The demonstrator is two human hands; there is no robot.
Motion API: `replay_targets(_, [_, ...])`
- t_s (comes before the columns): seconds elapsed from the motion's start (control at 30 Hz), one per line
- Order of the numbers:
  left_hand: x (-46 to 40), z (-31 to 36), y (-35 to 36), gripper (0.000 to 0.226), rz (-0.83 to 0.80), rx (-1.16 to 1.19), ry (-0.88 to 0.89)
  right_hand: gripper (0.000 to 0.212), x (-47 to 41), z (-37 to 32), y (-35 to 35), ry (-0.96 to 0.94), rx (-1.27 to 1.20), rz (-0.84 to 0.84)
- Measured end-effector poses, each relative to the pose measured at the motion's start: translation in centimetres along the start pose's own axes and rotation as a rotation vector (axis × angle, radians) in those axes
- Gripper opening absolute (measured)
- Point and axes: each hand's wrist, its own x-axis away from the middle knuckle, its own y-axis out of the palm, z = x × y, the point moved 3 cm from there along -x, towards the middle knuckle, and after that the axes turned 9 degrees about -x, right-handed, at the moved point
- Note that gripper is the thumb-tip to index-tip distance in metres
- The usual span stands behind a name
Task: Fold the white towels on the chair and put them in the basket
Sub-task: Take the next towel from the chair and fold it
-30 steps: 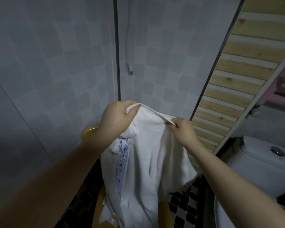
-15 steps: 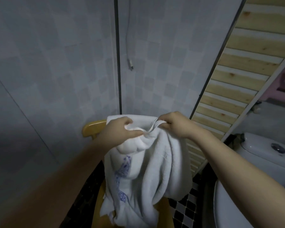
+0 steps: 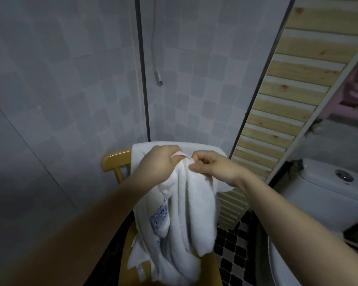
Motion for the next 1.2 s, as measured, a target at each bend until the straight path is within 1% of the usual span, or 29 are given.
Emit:
replay_targets(0.03, [0.1,-0.1,-0.3,0.028,0.061,0.052,-0.018,0.017,0.0,0.4,0.3,0.009,-0.020,-0.011])
replay_targets(0.07, [0.1,-0.1,-0.6,0.027,0.114,0.094,-0.048,0.018,-0.1,0.7,0.6,0.026,-0.033,-0.026])
replay_targets(0.13, [0.2,-0.4,-1.2,0.027,0.207,0.163,-0.120,0.024,-0.3,1.2,1.1,0.067,0.017,-0.073])
replay_targets(0.2, [0.4,-0.6,-1.8,0.028,0.284,0.196,-0.151,0.035,-0.5,2.0,1.7,0.125,0.152,-0.122])
replay_targets(0.23, [0.4,-0.9,-2.1,0.028,0.311,0.196,-0.156,0.040,-0.6,2.6,1.9,0.149,0.175,-0.147])
replay_targets(0.27, [0.4,-1.1,-2.3,0.029,0.330,0.193,-0.168,0.039,-0.5,3.1,2.2,0.174,0.153,-0.164])
replay_targets(0.3, [0.5,-1.5,-2.6,0.030,0.343,0.189,-0.196,0.034,-0.3,3.4,2.5,0.190,0.108,-0.176])
replay_targets(0.37, [0.9,-2.5,-2.8,0.030,0.372,0.218,-0.284,0.028,-0.1,3.5,2.8,0.195,0.074,-0.128])
replay_targets(0.4, [1.0,-3.0,-2.9,0.029,0.389,0.266,-0.321,0.024,-0.2,3.2,2.5,0.163,0.122,-0.079])
replay_targets(0.43, [1.1,-3.4,-2.9,0.028,0.410,0.318,-0.345,0.021,-0.3,2.8,2.1,0.088,0.262,-0.001])
replay_targets(0.5, [1.1,-4.2,-3.0,0.026,0.458,0.374,-0.391,0.029,-0.7,2.0,1.3,-0.129,0.635,0.197])
replay_targets(0.53, [1.1,-4.7,-3.0,0.026,0.478,0.390,-0.421,0.034,-0.5,1.6,1.2,-0.212,0.765,0.287])
replay_targets(0.6, [0.8,-5.8,-3.1,0.025,0.505,0.419,-0.472,0.037,0.1,1.3,0.9,-0.377,0.988,0.386])
replay_targets(0.67, [0.5,-6.8,-2.8,0.026,0.495,0.447,-0.524,0.028,0.5,1.8,1.2,-0.534,1.217,0.323])
replay_targets(0.7, [0.4,-7.2,-2.5,0.026,0.488,0.471,-0.554,0.025,0.5,1.8,1.4,-0.551,1.260,0.246])
replay_targets(0.77, [0.4,-7.8,-1.9,0.026,0.493,0.519,-0.600,0.026,0.2,1.3,1.4,-0.432,1.167,0.063])
replay_targets(0.8, [0.4,-8.0,-1.6,0.026,0.495,0.532,-0.612,0.027,-0.1,1.2,1.3,-0.356,1.071,-0.014])
replay_targets(0.83, [0.4,-8.1,-1.4,0.026,0.494,0.537,-0.620,0.030,-0.3,1.1,1.2,-0.275,0.926,-0.053])
replay_targets(0.9, [0.5,-8.3,-1.2,0.026,0.493,0.540,-0.636,0.033,-0.4,1.3,0.2,-0.111,0.457,-0.046])
replay_targets(0.97, [0.4,-8.6,-1.1,0.028,0.493,0.525,-0.644,0.025,0.3,1.6,-0.4,0.047,0.004,-0.046])
replay_targets(1.0, [0.3,-8.6,-1.1,0.028,0.496,0.515,-0.635,0.022,0.7,1.9,-0.7,0.087,-0.141,-0.024])
replay_targets(1.03, [0.2,-8.6,-1.0,0.029,0.499,0.509,-0.625,0.024,1.0,1.8,-0.8,0.107,-0.231,0.012])
replay_targets(1.07, [0.2,-8.6,-1.0,0.029,0.500,0.506,-0.619,0.029,1.2,1.7,-0.9,0.083,-0.189,0.070])
replay_targets(1.1, [0.2,-8.5,-1.0,0.030,0.498,0.498,-0.619,0.034,1.3,1.4,-1.2,0.029,-0.030,0.153])
replay_targets(1.17, [0.4,-8.8,-0.6,0.031,0.491,0.467,-0.625,0.042,1.2,0.8,-1.5,-0.130,0.524,0.296])
replay_targets(1.2, [0.5,-9.0,-0.4,0.032,0.485,0.455,-0.635,0.042,1.1,0.7,-1.5,-0.176,0.661,0.328])
